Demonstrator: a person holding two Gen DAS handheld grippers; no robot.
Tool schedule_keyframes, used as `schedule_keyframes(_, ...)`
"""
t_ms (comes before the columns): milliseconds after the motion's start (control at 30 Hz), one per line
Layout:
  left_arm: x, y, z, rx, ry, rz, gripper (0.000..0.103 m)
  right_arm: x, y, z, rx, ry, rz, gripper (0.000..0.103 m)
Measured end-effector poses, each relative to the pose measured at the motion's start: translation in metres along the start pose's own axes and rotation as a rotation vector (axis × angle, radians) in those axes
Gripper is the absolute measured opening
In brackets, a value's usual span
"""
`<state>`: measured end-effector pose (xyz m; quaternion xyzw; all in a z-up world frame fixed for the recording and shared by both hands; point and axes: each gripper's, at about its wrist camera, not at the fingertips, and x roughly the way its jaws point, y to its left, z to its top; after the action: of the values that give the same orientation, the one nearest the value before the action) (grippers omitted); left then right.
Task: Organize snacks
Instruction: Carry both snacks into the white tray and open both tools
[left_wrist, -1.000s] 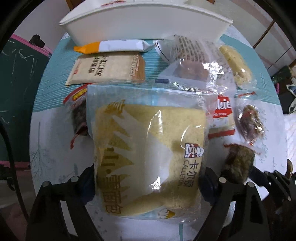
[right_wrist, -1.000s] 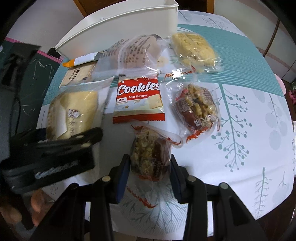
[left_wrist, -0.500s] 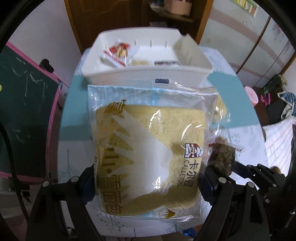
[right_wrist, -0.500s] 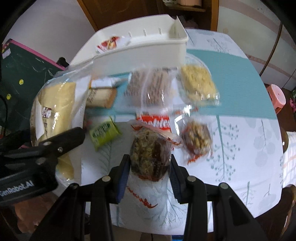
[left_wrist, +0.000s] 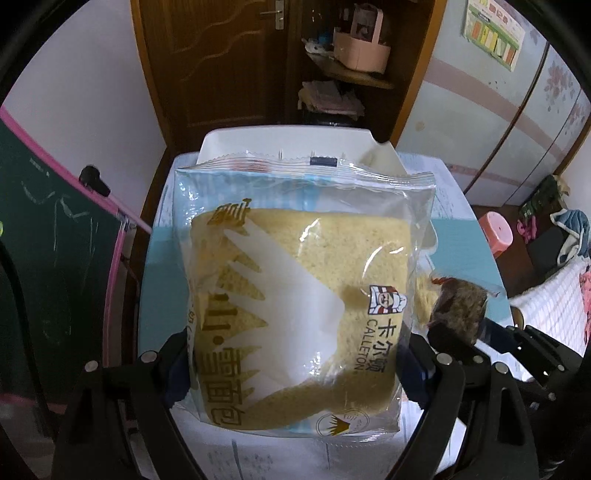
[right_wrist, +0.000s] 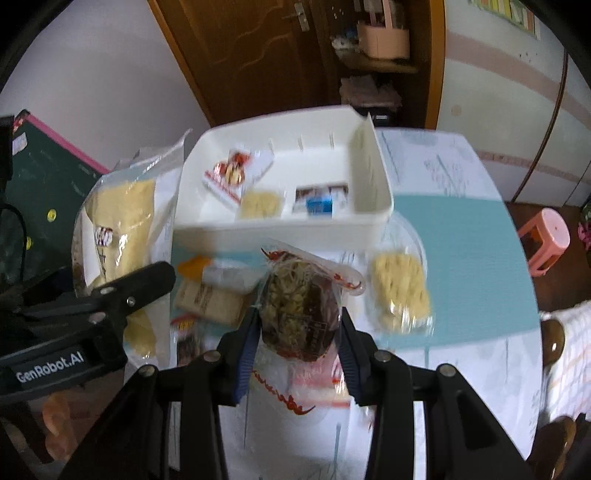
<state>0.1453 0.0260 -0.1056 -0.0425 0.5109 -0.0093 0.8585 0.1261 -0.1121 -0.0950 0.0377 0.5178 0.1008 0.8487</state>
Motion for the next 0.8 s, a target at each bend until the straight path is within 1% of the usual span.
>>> schedule_keyframes(100,0.009,0.004,0.027,0.003,-0.020,-0.002,0.088,0.004,-0.001,0.026,0.009,-0.025,-0.010,0.041)
schedule_keyframes(333,0.027,0.010,0.079,0.011,-0.062,-0.018,0.089,0.023,-0.008,0.075,0.034,-0.063,-0.021,0.041)
schedule_keyframes(500,0.039,0.009,0.102,0.021,-0.076,-0.027,0.089,0.028,-0.011,0.106,0.056,-0.093,-0.033,0.041)
schedule_keyframes(600,0.043,0.009,0.115,0.022,-0.087,-0.031,0.089,0.033,-0.010,0.123,0.039,-0.107,-0.058,0.041)
schedule_keyframes(800,0.056,0.012,0.141,0.028,-0.101,-0.021,0.089,0.039,-0.009,0.144,0.018,-0.136,-0.098,0.041)
